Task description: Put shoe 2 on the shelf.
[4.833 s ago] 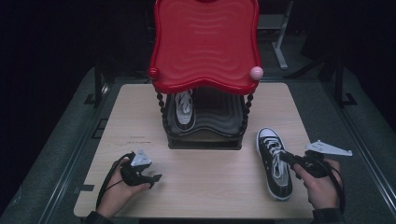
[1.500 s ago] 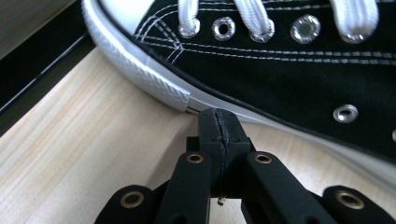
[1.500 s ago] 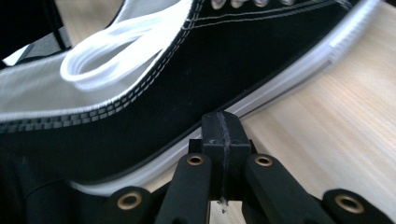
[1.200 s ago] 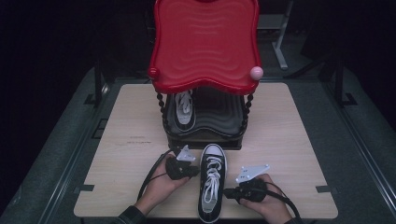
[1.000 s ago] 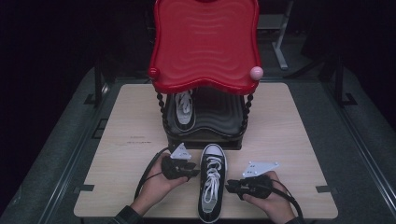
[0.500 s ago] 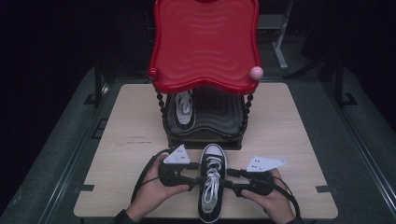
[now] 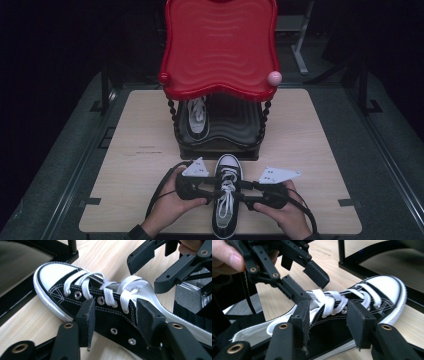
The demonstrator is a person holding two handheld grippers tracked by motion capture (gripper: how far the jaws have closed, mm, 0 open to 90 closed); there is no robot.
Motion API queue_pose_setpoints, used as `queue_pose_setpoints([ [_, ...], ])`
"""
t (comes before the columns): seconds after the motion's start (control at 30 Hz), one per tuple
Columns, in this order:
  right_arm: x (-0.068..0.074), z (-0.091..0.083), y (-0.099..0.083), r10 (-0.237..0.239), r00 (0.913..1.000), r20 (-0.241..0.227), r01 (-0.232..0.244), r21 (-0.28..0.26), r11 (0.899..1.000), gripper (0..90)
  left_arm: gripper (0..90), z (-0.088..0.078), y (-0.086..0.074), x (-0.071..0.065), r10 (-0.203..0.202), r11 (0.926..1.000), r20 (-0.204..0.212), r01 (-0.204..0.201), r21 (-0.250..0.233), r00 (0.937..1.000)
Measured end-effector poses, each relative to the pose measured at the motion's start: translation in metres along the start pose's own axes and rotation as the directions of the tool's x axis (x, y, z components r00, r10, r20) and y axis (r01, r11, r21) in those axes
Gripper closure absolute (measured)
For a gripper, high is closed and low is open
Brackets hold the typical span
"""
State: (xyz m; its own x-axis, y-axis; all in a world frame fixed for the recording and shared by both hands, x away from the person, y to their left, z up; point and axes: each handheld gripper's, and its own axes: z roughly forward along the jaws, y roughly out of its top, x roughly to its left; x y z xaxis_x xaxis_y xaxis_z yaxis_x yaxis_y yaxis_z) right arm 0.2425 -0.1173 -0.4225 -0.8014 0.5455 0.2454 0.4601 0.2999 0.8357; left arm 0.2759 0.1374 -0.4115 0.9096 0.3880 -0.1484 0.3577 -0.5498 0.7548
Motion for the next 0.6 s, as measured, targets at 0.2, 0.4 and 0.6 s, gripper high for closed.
queue_pose_setpoints([
  [0.2,0.001,0.009,-0.002,-0.002,0.9999,-0.01,0.002,0.03,1.0,58.9,64.6,0.002,-0.004,0.002,0.013,0.9999,0.051,-0.013,0.008,0.9986],
  [0.4,-0.001,0.013,-0.006,0.029,0.9992,-0.027,-0.027,0.071,0.997,79.6,82.9,0.005,-0.005,0.0,0.015,0.9995,0.082,-0.017,0.026,0.9965],
  [0.6,0.001,0.012,-0.003,0.028,0.9996,-0.004,-0.027,0.088,0.996,85.2,86.4,0.001,-0.003,0.0,0.004,0.9997,0.078,-0.006,0.024,0.997],
])
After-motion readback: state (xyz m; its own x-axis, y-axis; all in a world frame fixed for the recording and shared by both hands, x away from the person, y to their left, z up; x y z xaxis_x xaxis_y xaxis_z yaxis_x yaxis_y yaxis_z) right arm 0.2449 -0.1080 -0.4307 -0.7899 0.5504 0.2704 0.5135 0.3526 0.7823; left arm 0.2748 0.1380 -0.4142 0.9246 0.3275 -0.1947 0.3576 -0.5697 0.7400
